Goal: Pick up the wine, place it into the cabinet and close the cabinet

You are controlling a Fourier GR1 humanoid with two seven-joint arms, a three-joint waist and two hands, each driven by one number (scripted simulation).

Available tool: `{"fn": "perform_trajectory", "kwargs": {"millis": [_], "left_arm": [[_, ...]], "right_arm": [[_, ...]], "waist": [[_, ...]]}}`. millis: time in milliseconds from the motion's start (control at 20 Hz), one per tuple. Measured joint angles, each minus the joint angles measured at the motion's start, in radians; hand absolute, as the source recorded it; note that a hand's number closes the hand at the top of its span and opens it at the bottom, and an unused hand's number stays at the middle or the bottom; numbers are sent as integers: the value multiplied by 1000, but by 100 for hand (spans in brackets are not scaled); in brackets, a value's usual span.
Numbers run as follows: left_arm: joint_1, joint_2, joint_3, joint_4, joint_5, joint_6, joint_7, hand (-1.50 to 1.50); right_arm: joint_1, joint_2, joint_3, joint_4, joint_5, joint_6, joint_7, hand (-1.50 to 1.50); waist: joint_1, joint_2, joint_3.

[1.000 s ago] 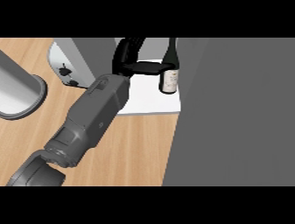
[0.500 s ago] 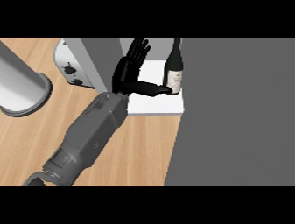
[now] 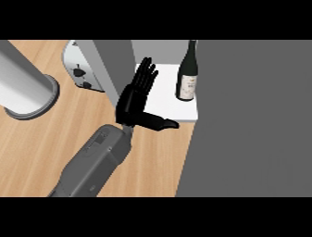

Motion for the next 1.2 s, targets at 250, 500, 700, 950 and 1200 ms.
{"fn": "perform_trajectory", "kwargs": {"millis": [250,500,700,950,1200], "left_arm": [[169,26,-50,-183,-13,27,24,-150],[317,83,-75,-361,-6,15,57,-150],[434,131,-78,-489,9,-5,65,-150],[523,187,-51,-568,22,-40,53,-150],[587,258,-5,-623,32,-84,29,-150]], "right_arm": [[-1,-14,-5,-2,2,-1,-1,-150],[-15,-32,-19,-4,5,-2,12,-150],[-28,-63,-25,-3,5,27,23,-150],[-39,-89,-7,-2,2,78,18,-150],[-37,-143,40,1,-5,178,5,150]], "waist": [[-1,2,0],[-4,5,0],[-6,8,0],[-11,10,0],[-9,10,0]]}}
